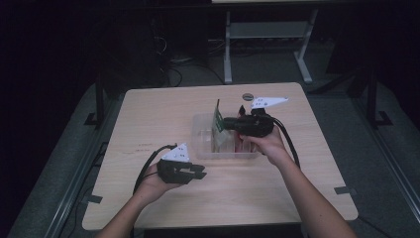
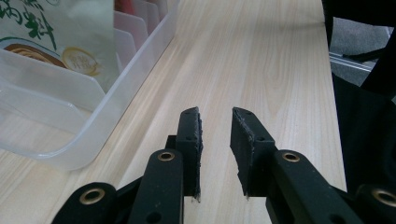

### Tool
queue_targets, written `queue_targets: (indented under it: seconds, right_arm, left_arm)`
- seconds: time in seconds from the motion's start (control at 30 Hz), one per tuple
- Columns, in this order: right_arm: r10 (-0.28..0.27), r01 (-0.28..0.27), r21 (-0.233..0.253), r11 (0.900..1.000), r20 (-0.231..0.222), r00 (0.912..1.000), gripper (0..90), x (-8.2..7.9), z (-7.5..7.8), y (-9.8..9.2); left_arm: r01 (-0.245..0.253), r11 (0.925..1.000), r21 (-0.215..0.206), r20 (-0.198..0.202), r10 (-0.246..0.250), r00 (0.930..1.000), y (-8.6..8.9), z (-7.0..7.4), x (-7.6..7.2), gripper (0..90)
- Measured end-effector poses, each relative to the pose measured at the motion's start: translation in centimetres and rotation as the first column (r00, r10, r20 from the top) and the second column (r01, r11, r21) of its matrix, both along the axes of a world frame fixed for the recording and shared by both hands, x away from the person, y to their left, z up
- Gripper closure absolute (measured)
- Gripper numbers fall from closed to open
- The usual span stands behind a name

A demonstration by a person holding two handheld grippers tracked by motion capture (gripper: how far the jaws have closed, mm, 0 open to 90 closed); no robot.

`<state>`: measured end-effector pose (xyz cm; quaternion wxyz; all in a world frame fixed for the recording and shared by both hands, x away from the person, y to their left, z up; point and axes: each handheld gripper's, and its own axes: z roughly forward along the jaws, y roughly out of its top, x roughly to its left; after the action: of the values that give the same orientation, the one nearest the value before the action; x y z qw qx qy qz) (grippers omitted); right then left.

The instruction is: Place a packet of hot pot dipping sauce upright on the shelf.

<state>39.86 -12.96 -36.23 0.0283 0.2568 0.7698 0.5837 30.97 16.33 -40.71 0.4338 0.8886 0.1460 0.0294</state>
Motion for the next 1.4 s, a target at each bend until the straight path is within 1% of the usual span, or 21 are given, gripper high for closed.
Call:
queue_targets:
  seconds: [0.1,0.17,0.23,0.3,0.33,0.4,0.5,0.6,0.63,0.8,0.9,0.93,0.97,1.0,1.1,1.13,1.17,1.2,1.3,1.4]
  right_arm:
    - [0.001,-0.001,-0.011,1.000,0.007,1.0000,72.3,-0.3,0.2,-0.1]
    - [0.000,0.000,-0.032,0.999,0.017,0.9999,68.9,-0.6,0.4,-0.1]
    - [0.000,0.001,-0.055,0.998,0.022,0.9998,61.6,-0.9,0.6,-0.2]
    - [-0.008,0.011,-0.085,0.996,0.030,0.9995,55.3,-1.3,0.8,-0.1]
    - [-0.015,0.019,-0.106,0.994,0.043,0.9990,52.4,-1.6,0.9,-0.2]
    - [-0.020,0.026,-0.129,0.991,0.046,0.9987,48.4,-2.1,0.9,-0.2]
    - [-0.023,0.031,-0.156,0.987,0.047,0.9986,44.7,-2.8,0.9,-0.5]
    - [-0.026,0.033,-0.167,0.985,0.048,0.9985,42.5,-3.7,0.9,-0.9]
    - [-0.024,0.031,-0.170,0.985,0.043,0.9988,41.8,-4.0,0.9,-1.1]
    - [-0.030,0.036,-0.167,0.985,0.039,0.9988,40.2,-5.0,0.6,-2.0]
    - [-0.028,0.034,-0.170,0.985,0.038,0.9989,39.8,-5.6,0.3,-2.6]
    - [-0.027,0.032,-0.174,0.984,0.034,0.9991,39.7,-5.8,0.2,-2.7]
    - [-0.028,0.034,-0.177,0.984,0.032,0.9991,39.7,-5.9,0.1,-2.9]
    - [-0.023,0.029,-0.184,0.983,0.033,0.9992,39.5,-6.1,-0.2,-3.1]
    - [-0.021,0.026,-0.207,0.978,0.026,0.9994,38.9,-6.7,-0.8,-3.6]
    - [-0.023,0.026,-0.206,0.978,0.018,0.9996,38.8,-7.0,-1.0,-3.8]
    - [-0.020,0.023,-0.210,0.977,0.015,0.9997,38.4,-7.2,-1.2,-4.0]
    - [-0.021,0.023,-0.215,0.976,0.012,0.9997,38.2,-7.4,-1.4,-4.1]
    - [-0.021,0.018,-0.230,0.973,-0.010,0.9997,37.1,-8.1,-2.3,-4.8]
    - [-0.028,0.021,-0.254,0.967,-0.026,0.9993,35.5,-8.7,-3.1,-5.7]
  left_arm:
    - [-0.003,1.0000,-0.002,-0.003,0.003,1.0000,0.0,0.0,0.0,72.3]
    - [-0.004,1.0000,-0.003,-0.003,0.004,1.0000,0.0,0.0,0.0,71.8]
    - [-0.003,1.0000,0.000,0.000,0.003,1.0000,0.1,0.0,0.1,71.0]
    - [-0.009,1.0000,-0.001,-0.004,0.009,1.0000,0.1,0.0,0.1,70.3]
    - [-0.008,1.0000,0.003,-0.002,0.008,1.0000,0.2,0.0,0.2,69.7]
    - [-0.011,0.9999,0.009,0.002,0.011,0.9999,0.3,0.2,0.2,68.4]
    - [-0.023,0.9996,0.013,-0.010,0.023,0.9997,0.3,0.2,0.3,64.9]
    - [-0.035,0.9991,0.025,-0.021,0.036,0.9991,0.4,0.1,0.3,60.3]
    - [-0.044,0.9987,0.028,-0.031,0.044,0.9985,0.4,0.0,0.3,58.2]
    - [-0.072,0.9963,0.047,-0.054,0.075,0.9958,0.5,-0.1,0.4,48.3]
    - [-0.083,0.9950,0.056,-0.083,0.087,0.9927,0.7,-0.1,0.3,43.4]
    - [-0.083,0.9946,0.061,-0.082,0.088,0.9928,0.8,-0.1,0.3,42.3]
    - [-0.094,0.9937,0.060,-0.098,0.100,0.9901,0.9,-0.1,0.2,41.4]
    - [-0.088,0.9938,0.067,-0.090,0.094,0.9915,1.0,0.0,0.3,40.1]
    - [-0.100,0.9926,0.068,-0.095,0.107,0.9897,1.4,0.0,0.1,38.1]
    - [-0.107,0.9924,0.061,-0.097,0.113,0.9888,1.5,0.0,0.0,37.8]
    - [-0.105,0.9919,0.072,-0.093,0.111,0.9895,1.7,0.1,0.0,37.5]
    - [-0.112,0.9914,0.069,-0.094,0.118,0.9886,1.9,0.1,-0.2,37.4]
    - [-0.118,0.9899,0.078,-0.084,0.124,0.9887,2.6,0.0,-0.5,36.3]
    - [-0.122,0.9887,0.087,-0.075,0.129,0.9889,3.2,-0.2,-0.8,34.8]
